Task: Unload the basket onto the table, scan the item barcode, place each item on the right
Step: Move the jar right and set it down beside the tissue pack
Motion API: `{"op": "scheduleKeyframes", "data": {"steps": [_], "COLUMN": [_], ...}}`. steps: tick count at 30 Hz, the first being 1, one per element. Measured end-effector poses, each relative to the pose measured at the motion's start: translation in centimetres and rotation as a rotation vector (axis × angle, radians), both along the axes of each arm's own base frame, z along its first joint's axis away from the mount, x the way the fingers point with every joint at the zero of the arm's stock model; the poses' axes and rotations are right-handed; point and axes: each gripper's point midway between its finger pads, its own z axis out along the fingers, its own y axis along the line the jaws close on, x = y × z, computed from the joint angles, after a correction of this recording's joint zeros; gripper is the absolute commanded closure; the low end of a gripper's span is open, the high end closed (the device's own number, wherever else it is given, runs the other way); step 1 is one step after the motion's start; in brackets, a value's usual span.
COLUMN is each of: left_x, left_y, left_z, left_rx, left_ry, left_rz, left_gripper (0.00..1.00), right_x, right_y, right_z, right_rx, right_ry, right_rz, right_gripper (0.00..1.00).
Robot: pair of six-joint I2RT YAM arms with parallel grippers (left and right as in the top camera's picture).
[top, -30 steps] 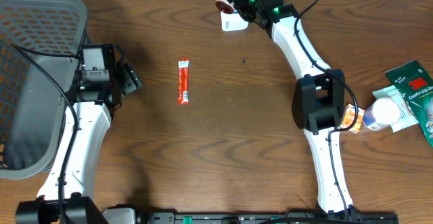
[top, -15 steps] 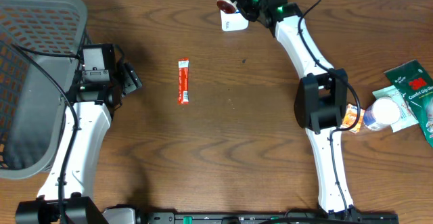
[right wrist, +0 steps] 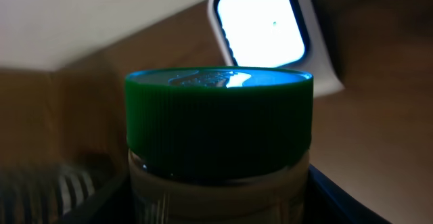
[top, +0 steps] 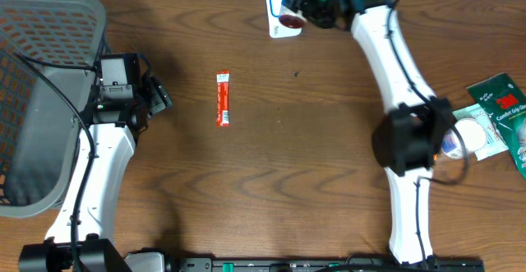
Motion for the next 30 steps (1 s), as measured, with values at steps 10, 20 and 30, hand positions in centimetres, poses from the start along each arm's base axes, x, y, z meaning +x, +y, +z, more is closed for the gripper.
{"op": "scheduleKeyframes", "data": {"steps": [10,20,30], "left_x": [0.0,0.0,0.0], "left_y": [0.0,0.0,0.0], "left_z": [0.0,0.0,0.0], "left_rx": [0.000,0.000,0.000], "left_ry": [0.000,0.000,0.000], "left_rz": [0.001,0.001,0.001], "left_gripper": [0.15,0.15,0.15], "right_x": [-11.6,-16.9,-15.9], "right_y": [-5.5,-11.4,-16.1], "right_z": [10.0,7.1,0.6], "right_rx": [-0.242,-0.362,-0.487], "right_ry": [-0.049,0.160,0.284], "right_rz": [0.218,0.337,0.298], "right_gripper": [0.74,0.80,0.79]}}
